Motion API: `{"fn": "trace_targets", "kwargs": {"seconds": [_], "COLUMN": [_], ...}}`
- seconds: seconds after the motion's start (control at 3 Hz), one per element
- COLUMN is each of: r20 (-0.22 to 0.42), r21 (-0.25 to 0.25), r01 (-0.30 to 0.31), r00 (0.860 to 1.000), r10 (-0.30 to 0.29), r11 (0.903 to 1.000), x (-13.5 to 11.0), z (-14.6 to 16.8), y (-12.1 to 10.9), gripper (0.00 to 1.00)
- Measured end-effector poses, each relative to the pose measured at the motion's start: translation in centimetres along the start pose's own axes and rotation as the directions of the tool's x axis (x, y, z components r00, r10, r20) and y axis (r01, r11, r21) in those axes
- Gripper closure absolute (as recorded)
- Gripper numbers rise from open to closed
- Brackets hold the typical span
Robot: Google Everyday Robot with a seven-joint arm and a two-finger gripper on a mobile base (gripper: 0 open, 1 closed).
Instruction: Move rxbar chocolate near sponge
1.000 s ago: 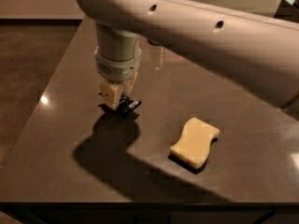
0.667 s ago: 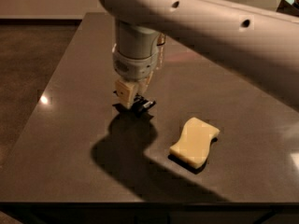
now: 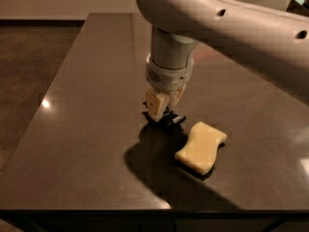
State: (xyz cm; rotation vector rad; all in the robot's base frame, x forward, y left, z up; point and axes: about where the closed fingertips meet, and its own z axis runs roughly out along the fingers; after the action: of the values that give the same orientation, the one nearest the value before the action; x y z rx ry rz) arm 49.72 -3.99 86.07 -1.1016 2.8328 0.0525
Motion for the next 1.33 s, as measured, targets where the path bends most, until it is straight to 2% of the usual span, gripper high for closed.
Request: {"fn": "trace_targets", "kwargs": {"seconds": [0.33,0.67,1.0,1.33], "r20": [-0.024,-0.055,-0.079,-0.062], "r21": [0.024,0.062,0.076,0.077], "r01": [-0.059,-0.114,-0.130,-0.129], "r00": [0.998,0.992,0.988,0.989], "r10": [0.060,0.117,0.136,0.134], "r11": [0.9979,0.9915,0.9886,0.9886], "x": [1.9,3.7,4.3,4.0], "z": [-1.0,-2.5,-2.5,-2.5], "y": [-1.7,-3.5,-3.9,-4.0], "gripper": [0.82,0.50,0.27,0.04]}}
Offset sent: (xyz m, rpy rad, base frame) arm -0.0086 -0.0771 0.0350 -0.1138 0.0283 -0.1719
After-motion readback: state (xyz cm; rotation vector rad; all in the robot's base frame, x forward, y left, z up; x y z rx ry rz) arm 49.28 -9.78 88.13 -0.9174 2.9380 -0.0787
